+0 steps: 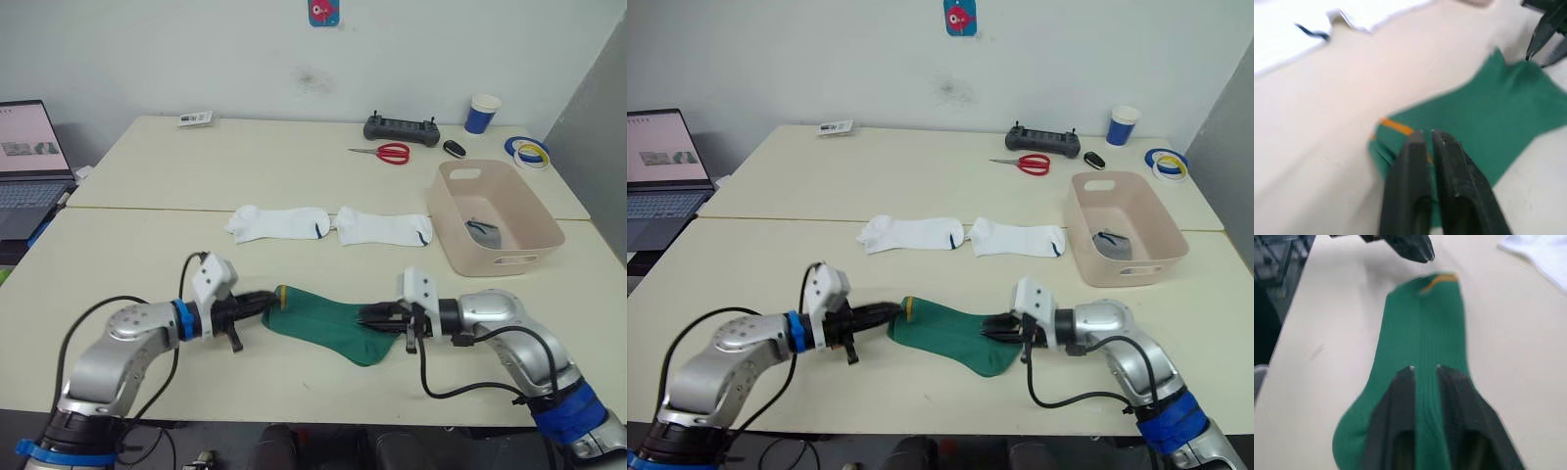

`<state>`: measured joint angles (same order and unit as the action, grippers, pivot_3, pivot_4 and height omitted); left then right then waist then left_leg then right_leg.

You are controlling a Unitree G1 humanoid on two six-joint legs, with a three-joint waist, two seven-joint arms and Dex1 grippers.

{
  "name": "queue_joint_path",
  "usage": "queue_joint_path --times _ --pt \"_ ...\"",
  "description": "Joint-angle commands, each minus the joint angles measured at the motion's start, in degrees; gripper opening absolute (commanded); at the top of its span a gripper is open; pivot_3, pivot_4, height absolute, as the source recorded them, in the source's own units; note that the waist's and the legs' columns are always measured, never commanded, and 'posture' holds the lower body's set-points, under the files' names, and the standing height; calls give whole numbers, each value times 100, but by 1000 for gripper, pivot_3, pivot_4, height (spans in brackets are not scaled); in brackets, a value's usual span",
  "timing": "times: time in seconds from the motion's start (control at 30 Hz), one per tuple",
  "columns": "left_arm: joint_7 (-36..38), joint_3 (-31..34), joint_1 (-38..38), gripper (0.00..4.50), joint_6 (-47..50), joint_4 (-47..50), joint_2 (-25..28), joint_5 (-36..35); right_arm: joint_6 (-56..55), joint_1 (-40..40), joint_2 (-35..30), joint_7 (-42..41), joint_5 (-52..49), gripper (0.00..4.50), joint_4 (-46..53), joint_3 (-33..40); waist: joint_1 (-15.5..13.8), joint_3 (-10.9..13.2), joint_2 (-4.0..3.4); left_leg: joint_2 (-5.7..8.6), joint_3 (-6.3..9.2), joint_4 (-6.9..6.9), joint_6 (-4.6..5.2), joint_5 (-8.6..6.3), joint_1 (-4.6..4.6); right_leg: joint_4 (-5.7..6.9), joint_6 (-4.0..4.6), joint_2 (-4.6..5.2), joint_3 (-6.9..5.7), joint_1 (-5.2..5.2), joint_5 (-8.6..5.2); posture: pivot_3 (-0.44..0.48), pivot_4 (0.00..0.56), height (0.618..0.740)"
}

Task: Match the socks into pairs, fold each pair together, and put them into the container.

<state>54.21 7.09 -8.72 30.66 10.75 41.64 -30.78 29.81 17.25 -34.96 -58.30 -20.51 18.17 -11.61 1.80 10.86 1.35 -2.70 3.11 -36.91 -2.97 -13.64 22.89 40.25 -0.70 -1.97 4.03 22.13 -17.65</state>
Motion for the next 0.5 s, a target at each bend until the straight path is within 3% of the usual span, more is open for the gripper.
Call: queue_joint_path --times 0.03,0.2,0.33,0.47,0.5 --pt "-87 354 -43 1491 144 -91 162 -108 476 -283 -179 192 -426 1980 311 582 5 0 0 0 -2 1 0 0 -1 -4 0 0 0 0 0 0 150 740" --pt "-293 250 137 3148 401 -40 -72 -178 939 -684 -210 709 -432 3810 375 783 7 0 0 0 -8 6 0 0 1 -21 0 2 5 -3 0 0 150 740" --pt "-596 -79 236 4444 405 -111 -333 162 1144 -892 -159 919 -365 3822 387 576 11 0 0 -2 -7 5 0 0 1 -20 -1 3 7 -2 1 0 150 740" --pt "-678 -286 329 4444 483 -75 -387 263 1033 -1031 -211 955 -193 3822 282 410 11 -1 0 -1 -7 6 0 0 2 -22 -1 2 7 -2 1 0 150 740" --pt "-677 -327 348 4254 484 -58 -389 282 1007 -1036 -200 961 -183 3822 261 387 11 -1 0 -1 -9 6 0 0 0 -22 -2 2 7 -3 1 0 150 740"
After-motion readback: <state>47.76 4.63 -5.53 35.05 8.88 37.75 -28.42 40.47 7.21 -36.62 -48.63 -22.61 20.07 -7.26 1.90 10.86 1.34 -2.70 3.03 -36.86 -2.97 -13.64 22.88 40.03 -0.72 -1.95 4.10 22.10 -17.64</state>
